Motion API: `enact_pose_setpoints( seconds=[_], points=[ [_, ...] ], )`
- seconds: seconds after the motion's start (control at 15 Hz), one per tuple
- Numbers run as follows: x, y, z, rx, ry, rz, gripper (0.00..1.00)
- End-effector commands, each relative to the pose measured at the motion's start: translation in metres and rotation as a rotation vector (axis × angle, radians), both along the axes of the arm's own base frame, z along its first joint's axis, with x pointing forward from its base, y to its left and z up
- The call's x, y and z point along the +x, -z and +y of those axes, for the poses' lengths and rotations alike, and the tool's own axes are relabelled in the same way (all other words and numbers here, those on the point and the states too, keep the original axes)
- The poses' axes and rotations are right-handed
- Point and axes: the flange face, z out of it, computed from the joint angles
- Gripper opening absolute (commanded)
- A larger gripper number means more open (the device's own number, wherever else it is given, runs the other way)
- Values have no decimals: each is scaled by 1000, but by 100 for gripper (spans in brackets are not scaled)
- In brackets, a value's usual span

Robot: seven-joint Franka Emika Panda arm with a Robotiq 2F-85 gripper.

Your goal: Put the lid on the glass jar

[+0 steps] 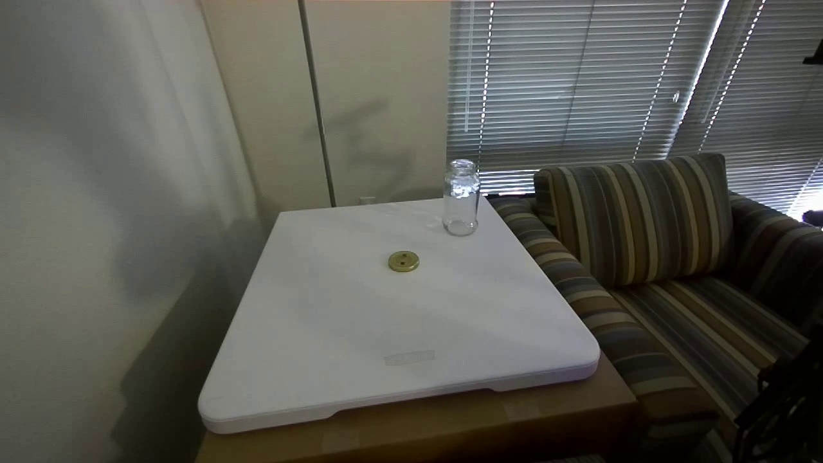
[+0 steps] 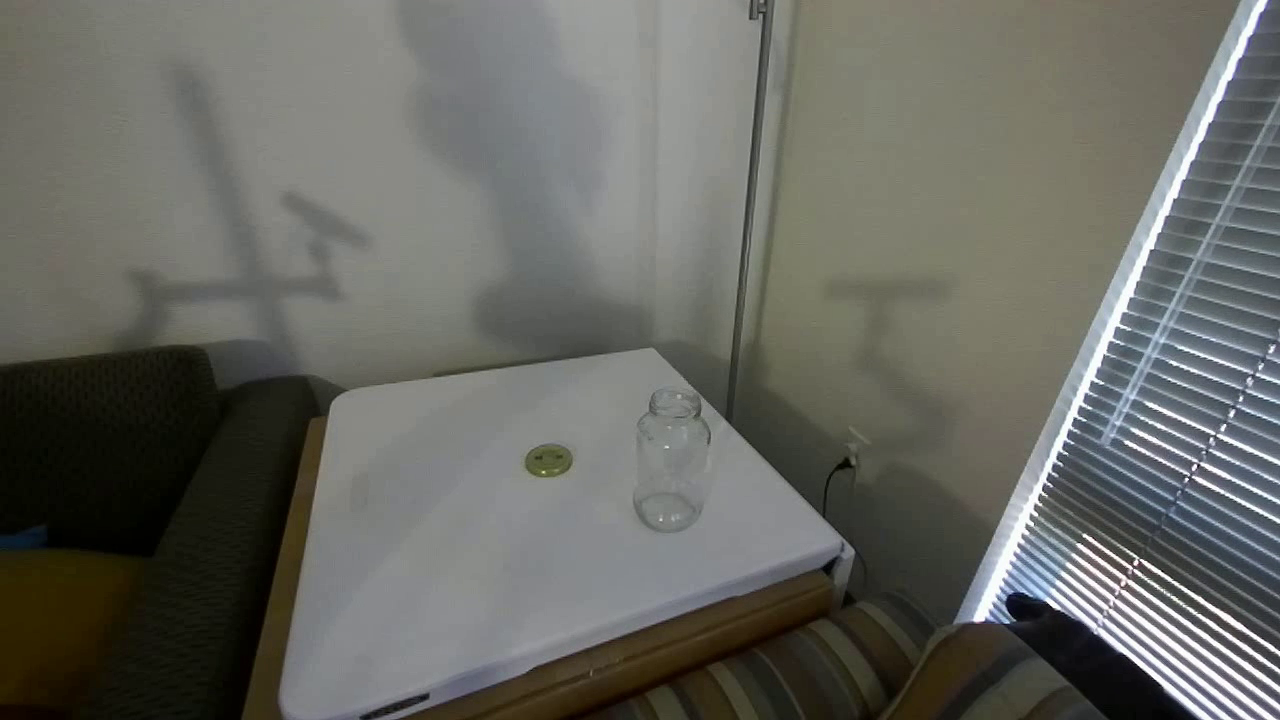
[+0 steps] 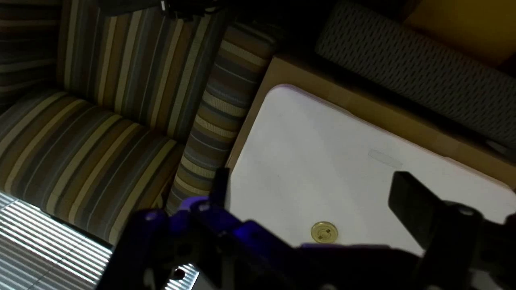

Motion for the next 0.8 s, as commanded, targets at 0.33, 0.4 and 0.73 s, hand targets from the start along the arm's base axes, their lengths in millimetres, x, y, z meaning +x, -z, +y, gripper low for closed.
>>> enact_pose_setpoints(
  seconds=[0.33, 0.4, 0.73],
  points=[
    [-2, -1, 4, 7, -40, 3, 100],
    [-2, -1, 4, 7, -41, 3, 100],
    [2, -3, 3, -29, -66, -46, 100]
  ],
)
